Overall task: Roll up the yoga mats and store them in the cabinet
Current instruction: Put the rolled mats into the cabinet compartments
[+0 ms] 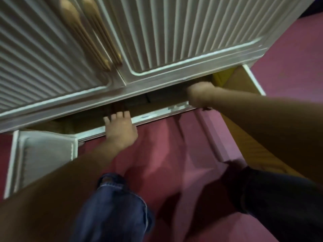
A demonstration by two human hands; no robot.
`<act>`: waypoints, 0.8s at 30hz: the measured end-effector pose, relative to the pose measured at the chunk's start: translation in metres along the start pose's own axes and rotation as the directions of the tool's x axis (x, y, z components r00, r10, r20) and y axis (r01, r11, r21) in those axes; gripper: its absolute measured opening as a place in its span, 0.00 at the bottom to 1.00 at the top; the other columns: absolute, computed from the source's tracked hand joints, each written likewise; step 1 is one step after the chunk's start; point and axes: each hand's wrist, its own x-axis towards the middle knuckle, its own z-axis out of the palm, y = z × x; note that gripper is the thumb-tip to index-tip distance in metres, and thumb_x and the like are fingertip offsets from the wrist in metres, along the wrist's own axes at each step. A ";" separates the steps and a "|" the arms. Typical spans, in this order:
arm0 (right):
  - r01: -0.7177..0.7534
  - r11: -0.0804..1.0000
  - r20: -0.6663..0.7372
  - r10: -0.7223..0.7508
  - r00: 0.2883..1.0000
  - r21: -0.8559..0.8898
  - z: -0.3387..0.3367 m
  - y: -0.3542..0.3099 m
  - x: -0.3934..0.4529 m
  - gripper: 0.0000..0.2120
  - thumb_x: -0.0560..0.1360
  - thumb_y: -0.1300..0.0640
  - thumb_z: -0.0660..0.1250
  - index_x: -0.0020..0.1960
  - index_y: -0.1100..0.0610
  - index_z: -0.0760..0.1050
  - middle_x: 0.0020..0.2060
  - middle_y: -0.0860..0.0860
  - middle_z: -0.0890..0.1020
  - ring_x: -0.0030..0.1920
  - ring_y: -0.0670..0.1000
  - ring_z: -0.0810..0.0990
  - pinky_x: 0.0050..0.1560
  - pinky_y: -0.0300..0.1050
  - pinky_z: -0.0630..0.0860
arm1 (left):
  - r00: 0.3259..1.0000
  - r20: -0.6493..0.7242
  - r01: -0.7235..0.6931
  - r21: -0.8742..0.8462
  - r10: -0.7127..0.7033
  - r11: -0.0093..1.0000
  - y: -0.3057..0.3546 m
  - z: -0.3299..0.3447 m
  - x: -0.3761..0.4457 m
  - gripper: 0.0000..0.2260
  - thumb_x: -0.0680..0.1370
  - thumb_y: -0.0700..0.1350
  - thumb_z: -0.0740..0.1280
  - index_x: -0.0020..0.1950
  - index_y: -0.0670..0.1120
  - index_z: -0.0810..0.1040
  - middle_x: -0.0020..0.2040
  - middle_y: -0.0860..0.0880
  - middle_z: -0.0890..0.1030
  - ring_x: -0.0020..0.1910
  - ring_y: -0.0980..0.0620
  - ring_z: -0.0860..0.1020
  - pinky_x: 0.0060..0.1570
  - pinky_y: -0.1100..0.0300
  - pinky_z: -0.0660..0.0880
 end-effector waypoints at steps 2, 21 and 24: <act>0.002 1.000 -0.208 0.003 0.978 0.026 0.026 -0.002 -0.018 0.25 0.78 0.57 0.61 0.75 0.52 0.67 0.77 0.58 0.63 0.78 0.59 0.60 0.72 0.58 0.63 | 0.990 0.081 -0.126 0.091 0.119 0.988 -0.005 0.011 -0.050 0.31 0.79 0.60 0.62 0.77 0.45 0.65 0.81 0.40 0.59 0.81 0.39 0.53 0.76 0.34 0.49; -0.351 0.380 0.080 0.573 0.816 0.856 0.116 0.010 -0.238 0.51 0.73 0.44 0.75 0.82 0.58 0.45 0.75 0.66 0.61 0.73 0.69 0.64 0.73 0.64 0.66 | 0.713 0.230 0.665 -0.523 -0.662 0.534 -0.128 -0.045 -0.325 0.34 0.74 0.55 0.71 0.75 0.44 0.63 0.74 0.42 0.67 0.73 0.40 0.66 0.71 0.47 0.64; -0.304 0.405 0.007 0.591 0.807 0.862 0.103 0.007 -0.241 0.45 0.77 0.49 0.70 0.81 0.62 0.47 0.74 0.67 0.64 0.72 0.69 0.67 0.71 0.62 0.67 | 0.637 0.254 0.717 -0.543 -0.728 0.438 -0.145 -0.049 -0.323 0.38 0.72 0.53 0.72 0.77 0.44 0.60 0.74 0.40 0.64 0.74 0.40 0.64 0.72 0.46 0.63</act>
